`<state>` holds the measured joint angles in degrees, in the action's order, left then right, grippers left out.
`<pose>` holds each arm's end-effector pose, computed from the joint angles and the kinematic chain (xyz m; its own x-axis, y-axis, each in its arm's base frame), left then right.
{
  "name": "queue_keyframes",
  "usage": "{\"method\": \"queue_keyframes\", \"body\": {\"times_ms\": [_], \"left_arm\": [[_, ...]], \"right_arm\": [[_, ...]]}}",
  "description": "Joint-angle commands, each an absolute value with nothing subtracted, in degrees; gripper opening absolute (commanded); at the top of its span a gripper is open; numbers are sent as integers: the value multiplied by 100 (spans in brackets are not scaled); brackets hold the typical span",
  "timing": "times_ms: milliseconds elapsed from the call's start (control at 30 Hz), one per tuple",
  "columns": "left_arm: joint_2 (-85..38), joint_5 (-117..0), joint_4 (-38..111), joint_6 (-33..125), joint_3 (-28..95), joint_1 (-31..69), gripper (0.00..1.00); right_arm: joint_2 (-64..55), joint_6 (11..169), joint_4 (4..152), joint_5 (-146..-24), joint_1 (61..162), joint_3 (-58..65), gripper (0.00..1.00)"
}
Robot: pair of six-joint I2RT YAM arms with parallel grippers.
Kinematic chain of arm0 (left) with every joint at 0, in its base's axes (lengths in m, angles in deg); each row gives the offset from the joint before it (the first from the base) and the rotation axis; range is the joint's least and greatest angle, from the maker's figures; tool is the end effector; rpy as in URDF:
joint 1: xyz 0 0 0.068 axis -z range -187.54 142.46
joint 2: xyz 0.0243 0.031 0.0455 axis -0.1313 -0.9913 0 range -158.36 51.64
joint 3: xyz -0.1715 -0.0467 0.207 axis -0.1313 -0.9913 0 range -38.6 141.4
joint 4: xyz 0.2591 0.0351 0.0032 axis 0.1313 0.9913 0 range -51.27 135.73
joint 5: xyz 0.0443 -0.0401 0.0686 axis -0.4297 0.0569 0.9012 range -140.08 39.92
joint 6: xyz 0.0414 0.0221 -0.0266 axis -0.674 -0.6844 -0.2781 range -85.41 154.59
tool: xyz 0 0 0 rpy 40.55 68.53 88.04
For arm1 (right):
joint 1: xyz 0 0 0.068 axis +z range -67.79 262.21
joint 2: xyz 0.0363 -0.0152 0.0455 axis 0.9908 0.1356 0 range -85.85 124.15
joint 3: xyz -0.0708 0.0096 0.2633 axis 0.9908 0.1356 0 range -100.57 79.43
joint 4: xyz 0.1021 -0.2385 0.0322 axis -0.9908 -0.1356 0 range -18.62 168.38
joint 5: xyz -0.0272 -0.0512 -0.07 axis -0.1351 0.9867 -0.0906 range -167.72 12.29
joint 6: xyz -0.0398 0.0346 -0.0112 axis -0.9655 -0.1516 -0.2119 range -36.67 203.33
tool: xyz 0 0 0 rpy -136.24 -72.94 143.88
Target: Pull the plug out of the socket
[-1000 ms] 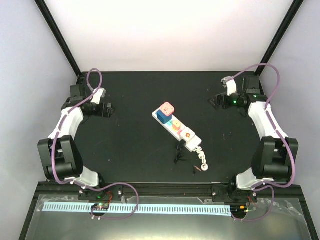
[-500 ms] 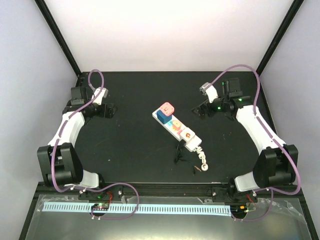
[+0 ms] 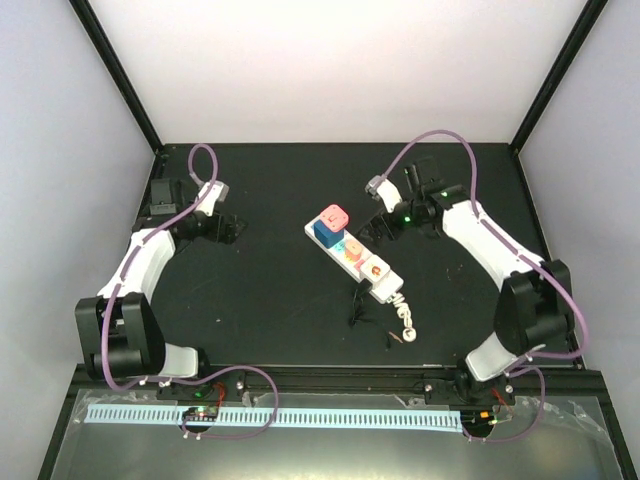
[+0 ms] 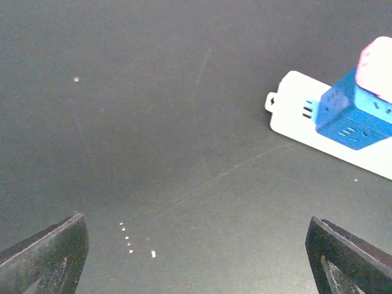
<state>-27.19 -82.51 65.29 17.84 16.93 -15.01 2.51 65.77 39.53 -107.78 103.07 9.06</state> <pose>0.2848 0.0181 0.2511 -0.6587 0.1591 -0.7354 0.4416 0.8731 -0.2067 0.2938 0.1310 0.2711 -0.5755 -0.4989 -0.6480 -0.7741 0.5880 0.2347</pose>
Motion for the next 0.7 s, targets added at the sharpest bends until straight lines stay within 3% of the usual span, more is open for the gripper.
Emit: {"method": "queue_keyframes", "body": {"times_ms": [0, 667], "left_arm": [[-2684, -8620, 6641, 1495, 1674, -1274, 99], [-2569, -8785, 6502, 1657, 1556, -1195, 99]], "right_arm": [[848, 7000, 3950, -11390, 10336, 228, 100], [2853, 8234, 4165, -12443, 10349, -1112, 99]]}}
